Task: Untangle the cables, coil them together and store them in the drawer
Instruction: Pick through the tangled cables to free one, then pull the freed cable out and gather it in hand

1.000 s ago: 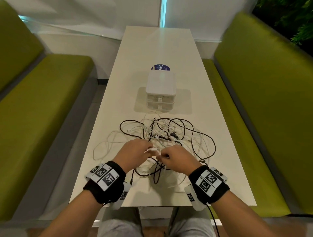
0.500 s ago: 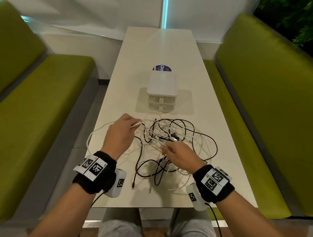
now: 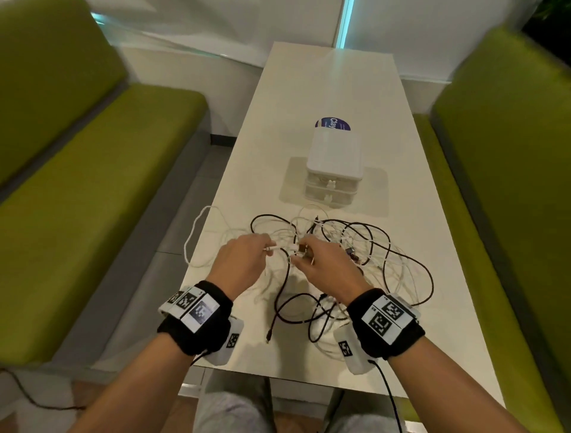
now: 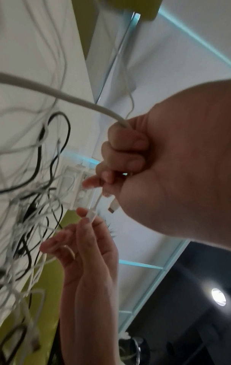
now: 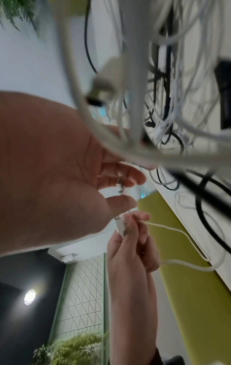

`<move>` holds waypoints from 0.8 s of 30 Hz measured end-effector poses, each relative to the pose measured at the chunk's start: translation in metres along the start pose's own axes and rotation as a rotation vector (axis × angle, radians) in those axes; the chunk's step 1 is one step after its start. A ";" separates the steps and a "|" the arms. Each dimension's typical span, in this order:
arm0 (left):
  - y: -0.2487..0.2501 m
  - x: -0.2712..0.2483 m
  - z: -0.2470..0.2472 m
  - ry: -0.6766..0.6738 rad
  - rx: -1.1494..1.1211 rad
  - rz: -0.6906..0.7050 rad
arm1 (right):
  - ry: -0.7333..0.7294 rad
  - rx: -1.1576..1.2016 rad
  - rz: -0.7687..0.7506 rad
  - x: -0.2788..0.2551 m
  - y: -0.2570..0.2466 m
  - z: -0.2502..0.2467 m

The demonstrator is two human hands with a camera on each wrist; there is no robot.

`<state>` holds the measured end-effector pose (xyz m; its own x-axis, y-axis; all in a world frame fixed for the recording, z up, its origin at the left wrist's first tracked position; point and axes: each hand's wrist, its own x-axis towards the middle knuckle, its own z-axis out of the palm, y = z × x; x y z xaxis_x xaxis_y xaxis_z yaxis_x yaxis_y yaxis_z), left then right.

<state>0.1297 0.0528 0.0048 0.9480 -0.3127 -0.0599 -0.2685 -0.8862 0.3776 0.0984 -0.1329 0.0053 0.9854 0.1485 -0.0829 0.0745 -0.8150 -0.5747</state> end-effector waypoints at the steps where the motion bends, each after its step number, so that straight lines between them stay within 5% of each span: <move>1: -0.009 0.002 -0.001 0.023 0.008 -0.036 | -0.008 0.006 0.007 0.003 -0.001 0.003; 14: -0.147 0.015 -0.047 0.166 0.178 -0.391 | -0.159 -0.171 -0.026 0.043 -0.017 0.041; 24: -0.173 0.008 -0.040 0.040 -0.011 -0.475 | -0.042 -0.162 -0.071 0.061 -0.022 0.045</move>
<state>0.1901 0.2170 -0.0239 0.9713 0.1393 -0.1925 0.1974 -0.9242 0.3270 0.1496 -0.0805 -0.0233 0.9697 0.2297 -0.0827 0.1709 -0.8806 -0.4420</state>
